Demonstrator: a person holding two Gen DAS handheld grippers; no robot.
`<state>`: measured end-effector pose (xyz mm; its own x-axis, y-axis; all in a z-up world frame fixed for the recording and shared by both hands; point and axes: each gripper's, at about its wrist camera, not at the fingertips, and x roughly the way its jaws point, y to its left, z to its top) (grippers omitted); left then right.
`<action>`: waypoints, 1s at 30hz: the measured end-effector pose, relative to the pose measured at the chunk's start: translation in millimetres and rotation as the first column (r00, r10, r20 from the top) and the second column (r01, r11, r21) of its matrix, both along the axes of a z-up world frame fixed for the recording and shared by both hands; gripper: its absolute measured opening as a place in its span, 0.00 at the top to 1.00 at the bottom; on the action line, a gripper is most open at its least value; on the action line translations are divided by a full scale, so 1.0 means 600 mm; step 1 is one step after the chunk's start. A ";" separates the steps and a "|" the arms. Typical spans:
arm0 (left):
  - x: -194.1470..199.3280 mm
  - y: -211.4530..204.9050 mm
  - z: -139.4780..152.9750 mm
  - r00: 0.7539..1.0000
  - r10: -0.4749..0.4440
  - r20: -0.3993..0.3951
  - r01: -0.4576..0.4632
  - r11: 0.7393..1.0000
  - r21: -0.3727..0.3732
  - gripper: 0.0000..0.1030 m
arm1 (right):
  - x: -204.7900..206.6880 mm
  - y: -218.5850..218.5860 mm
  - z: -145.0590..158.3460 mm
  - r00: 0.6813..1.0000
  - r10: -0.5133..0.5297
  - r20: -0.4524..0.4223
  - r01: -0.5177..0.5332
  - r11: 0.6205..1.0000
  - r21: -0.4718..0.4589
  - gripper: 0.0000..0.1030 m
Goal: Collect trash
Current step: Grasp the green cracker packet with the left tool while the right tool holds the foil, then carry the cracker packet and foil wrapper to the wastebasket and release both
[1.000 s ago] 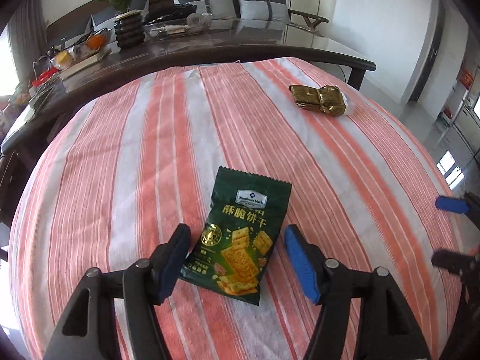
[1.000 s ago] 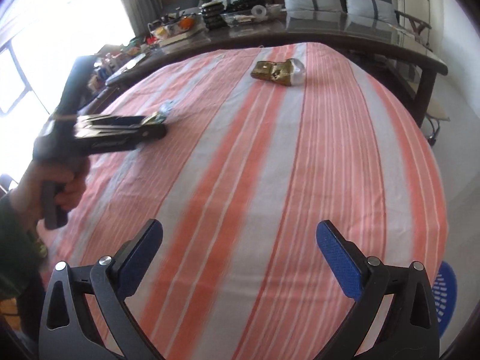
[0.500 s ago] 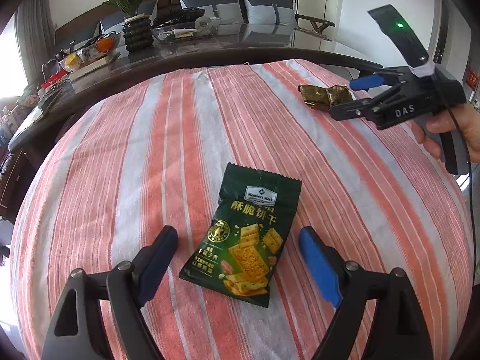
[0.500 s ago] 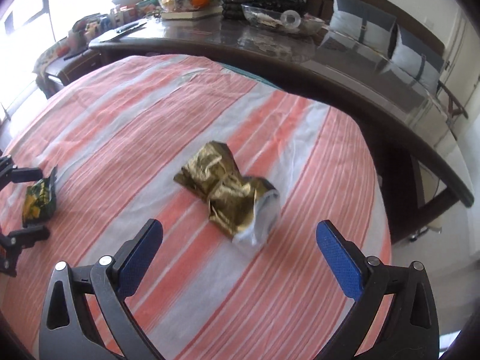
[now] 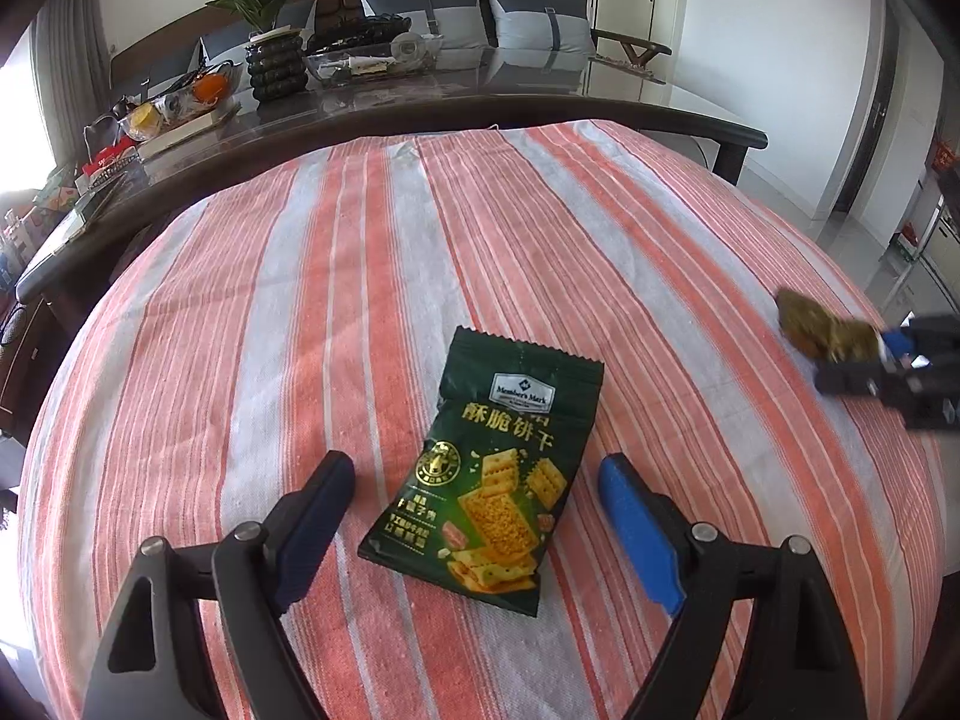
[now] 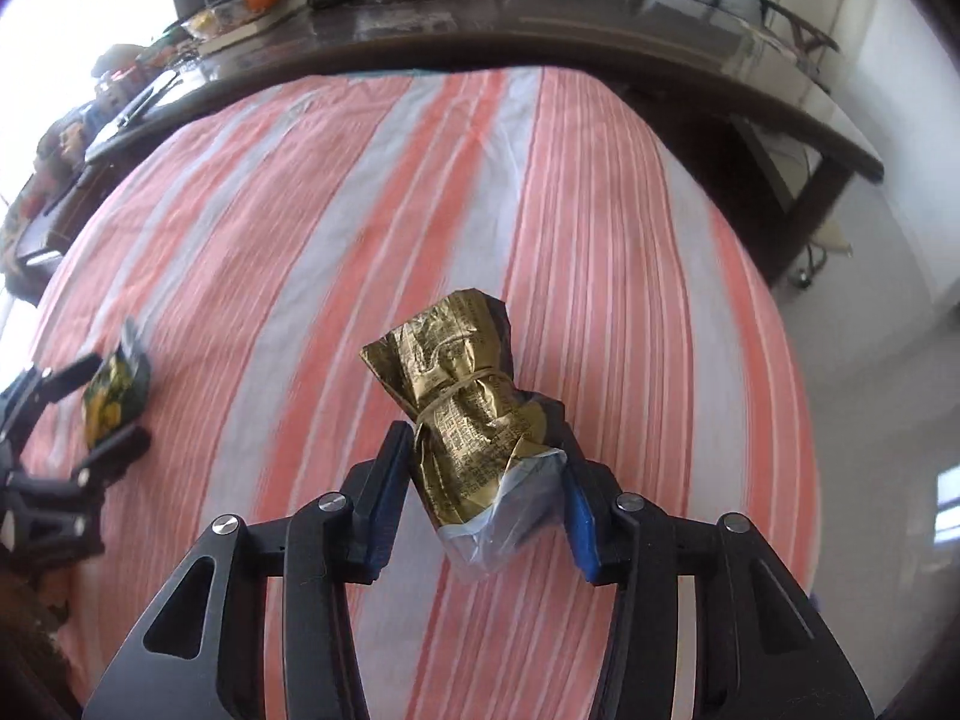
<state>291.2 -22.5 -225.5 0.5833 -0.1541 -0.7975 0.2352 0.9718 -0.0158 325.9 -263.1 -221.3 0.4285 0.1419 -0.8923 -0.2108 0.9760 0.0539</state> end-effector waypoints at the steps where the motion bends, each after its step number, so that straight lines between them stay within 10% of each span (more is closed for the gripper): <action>1: 0.000 0.001 0.000 1.000 0.000 -0.001 0.000 1.000 -0.002 0.16 | -0.035 0.000 -0.002 1.000 0.006 -0.016 -0.006 1.000 0.029 0.47; 10: -0.023 0.042 0.008 0.994 -0.112 -0.011 0.107 0.974 -0.198 0.17 | -0.165 -0.048 0.014 0.998 0.060 -0.023 -0.057 0.991 0.118 0.33; 22: 0.015 -0.003 0.012 0.976 -0.179 -0.120 0.174 0.983 -0.051 0.19 | -0.083 0.046 0.041 0.943 0.328 -0.050 -0.332 0.939 -0.092 0.25; 24: 0.008 -0.003 0.014 0.976 -0.190 -0.108 0.187 0.982 -0.038 0.25 | -0.077 0.067 0.030 0.924 0.374 -0.075 -0.381 0.918 -0.107 0.27; 26: 0.002 -0.003 0.014 0.978 -0.187 -0.093 0.188 0.982 -0.009 0.52 | -0.071 0.083 0.016 0.913 0.398 -0.087 -0.407 0.901 -0.149 0.32; 28: -0.004 0.001 0.017 0.980 -0.177 -0.087 0.174 0.984 -0.040 0.56 | -0.066 0.085 0.001 0.915 0.388 -0.110 -0.401 0.901 -0.167 0.61; 30: -0.016 0.003 0.025 0.983 -0.167 -0.074 0.161 0.984 -0.079 0.57 | -0.069 0.075 0.003 0.931 0.350 -0.098 -0.362 0.921 -0.143 0.65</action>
